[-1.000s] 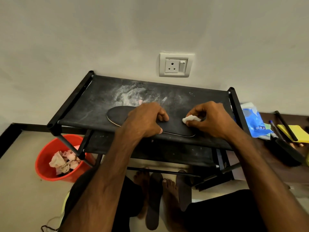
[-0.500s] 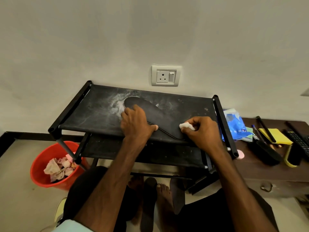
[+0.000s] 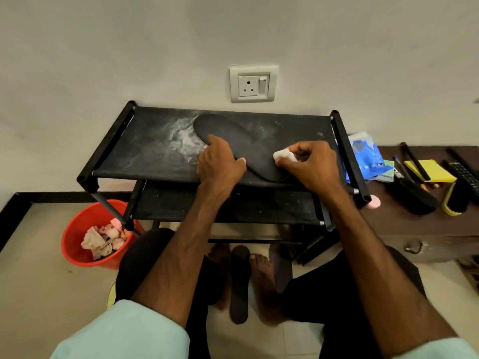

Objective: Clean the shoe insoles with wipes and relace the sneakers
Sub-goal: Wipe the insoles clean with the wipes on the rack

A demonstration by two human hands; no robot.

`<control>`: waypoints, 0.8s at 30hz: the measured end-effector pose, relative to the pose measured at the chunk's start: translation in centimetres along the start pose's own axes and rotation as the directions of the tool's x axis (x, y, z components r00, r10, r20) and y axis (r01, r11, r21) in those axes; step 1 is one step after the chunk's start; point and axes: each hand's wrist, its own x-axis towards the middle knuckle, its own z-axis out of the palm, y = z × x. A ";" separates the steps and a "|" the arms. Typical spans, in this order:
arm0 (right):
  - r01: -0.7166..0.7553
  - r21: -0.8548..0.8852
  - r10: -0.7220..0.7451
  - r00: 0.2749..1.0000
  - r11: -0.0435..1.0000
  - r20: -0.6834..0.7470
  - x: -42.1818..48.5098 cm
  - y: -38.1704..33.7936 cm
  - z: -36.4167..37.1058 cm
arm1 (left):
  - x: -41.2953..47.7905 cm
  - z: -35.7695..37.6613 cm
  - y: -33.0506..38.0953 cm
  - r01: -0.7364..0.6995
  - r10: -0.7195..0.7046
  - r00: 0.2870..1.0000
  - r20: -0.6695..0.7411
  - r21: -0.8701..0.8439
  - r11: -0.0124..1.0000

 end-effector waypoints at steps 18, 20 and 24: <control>-0.246 0.515 0.325 0.943 0.821 -0.067 -1.5 -0.4 0.4 | -1.7 0.0 1.0 0.106 -0.076 0.993 0.089 -0.398 0.911; -0.277 0.588 0.373 0.927 0.760 -0.045 -2.1 -0.6 0.2 | -2.7 0.1 0.9 0.118 -0.090 0.992 0.083 -0.435 0.892; -0.309 0.687 0.408 0.913 0.658 0.020 -3.7 -1.5 0.0 | -4.8 -0.3 0.3 0.137 -0.106 0.990 0.089 -0.540 0.830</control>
